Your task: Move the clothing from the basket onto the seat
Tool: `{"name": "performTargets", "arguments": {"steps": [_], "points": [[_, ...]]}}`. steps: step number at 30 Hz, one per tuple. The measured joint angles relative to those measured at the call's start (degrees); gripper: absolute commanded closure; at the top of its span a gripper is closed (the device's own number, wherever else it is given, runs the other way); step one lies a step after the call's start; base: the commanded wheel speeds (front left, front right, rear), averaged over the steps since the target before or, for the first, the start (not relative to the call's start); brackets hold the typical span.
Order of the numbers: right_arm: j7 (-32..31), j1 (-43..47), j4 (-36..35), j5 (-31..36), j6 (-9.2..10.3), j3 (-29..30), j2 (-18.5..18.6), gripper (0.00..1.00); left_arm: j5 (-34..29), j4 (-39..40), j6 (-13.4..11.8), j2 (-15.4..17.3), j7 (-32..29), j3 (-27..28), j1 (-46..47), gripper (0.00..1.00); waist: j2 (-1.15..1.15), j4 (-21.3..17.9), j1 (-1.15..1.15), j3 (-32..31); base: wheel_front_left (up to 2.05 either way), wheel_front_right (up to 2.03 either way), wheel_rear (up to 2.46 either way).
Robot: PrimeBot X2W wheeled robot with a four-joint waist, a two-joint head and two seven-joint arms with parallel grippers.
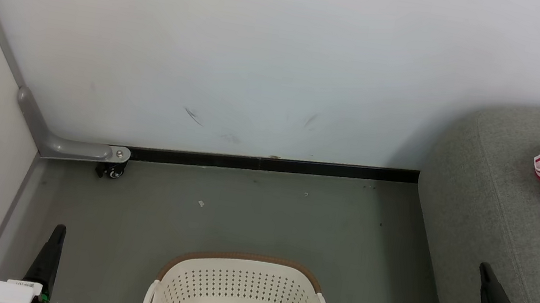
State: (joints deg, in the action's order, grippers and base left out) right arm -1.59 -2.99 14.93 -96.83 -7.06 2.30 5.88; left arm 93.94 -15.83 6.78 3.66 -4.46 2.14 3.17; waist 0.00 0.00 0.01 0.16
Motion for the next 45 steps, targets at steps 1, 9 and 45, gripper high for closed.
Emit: {"name": "performTargets", "arguments": {"steps": [1, 9, 45], "points": [[-0.01, 0.0, 0.0, 0.0, 0.0, 0.01, -0.01, 1.0, 0.0, 0.0, 0.0, 0.0, 0.0, 0.0, 0.0, 1.0, 0.0, 0.0, 0.0, 0.0, 0.0, 0.0, 0.0], [-0.01, 0.0, 0.01, 0.01, 0.0, 0.1, -0.04, 1.0, 0.0, -0.02, 0.0, -0.01, 0.0, 0.02, 0.0, 1.0, 0.0, 0.0, 0.0, 0.0, 0.0, 0.0, 0.0], [-0.19, 0.0, 0.05, 0.1, 0.0, 0.33, -0.23, 1.0, -0.01, -0.04, 0.0, -0.07, -0.01, 0.16, 0.02, 1.0, 0.0, 0.0, 0.0, 0.0, 0.0, 0.0, 0.0]]}}
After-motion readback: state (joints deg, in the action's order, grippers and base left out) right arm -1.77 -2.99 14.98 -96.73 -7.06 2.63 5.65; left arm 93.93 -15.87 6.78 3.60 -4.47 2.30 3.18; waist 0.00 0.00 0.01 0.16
